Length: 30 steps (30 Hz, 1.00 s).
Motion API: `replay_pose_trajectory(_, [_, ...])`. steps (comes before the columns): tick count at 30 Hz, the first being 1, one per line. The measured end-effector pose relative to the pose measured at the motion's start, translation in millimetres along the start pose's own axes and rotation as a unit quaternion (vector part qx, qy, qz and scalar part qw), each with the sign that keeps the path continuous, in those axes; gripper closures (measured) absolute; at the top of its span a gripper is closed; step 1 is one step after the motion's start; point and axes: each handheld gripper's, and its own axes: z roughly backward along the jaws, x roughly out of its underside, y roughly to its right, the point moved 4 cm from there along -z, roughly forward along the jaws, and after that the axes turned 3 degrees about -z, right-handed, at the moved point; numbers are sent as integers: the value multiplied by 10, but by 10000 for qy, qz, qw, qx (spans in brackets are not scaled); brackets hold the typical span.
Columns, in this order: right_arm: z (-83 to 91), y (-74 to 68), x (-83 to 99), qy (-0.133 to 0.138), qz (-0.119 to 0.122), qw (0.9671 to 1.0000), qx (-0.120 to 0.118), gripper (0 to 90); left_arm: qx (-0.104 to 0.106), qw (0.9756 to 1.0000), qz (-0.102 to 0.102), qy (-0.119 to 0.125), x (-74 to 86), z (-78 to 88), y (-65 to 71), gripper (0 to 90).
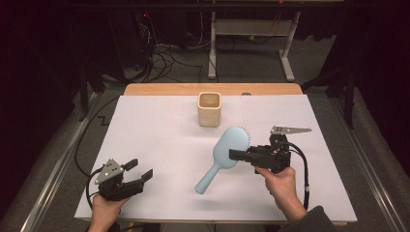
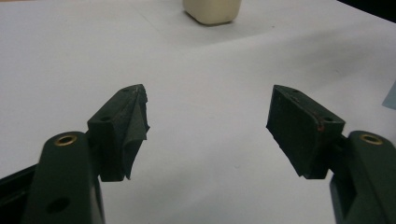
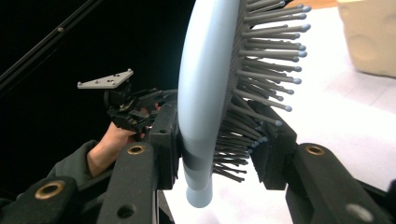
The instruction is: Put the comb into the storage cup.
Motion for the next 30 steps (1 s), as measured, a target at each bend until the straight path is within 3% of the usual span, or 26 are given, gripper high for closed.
replay_pose_trajectory(7, [78,54,-45,70,2,9998,175,585,-312,9995,72,-35,11,-39,-74,283])
replay_pose_trajectory(11, [130,90,-80,117,11,9996,253,584,-370,9992,159,33,7,-34,-107,281])
replay_pose_trajectory(20, [331,230,-210,297,-75,9972,685,582,-458,9986,241,109,0,-28,-143,284])
replay_pose_trajectory(30, [443,311,-320,344,-72,9944,1000,581,-458,9985,299,18,8,-51,-171,286])
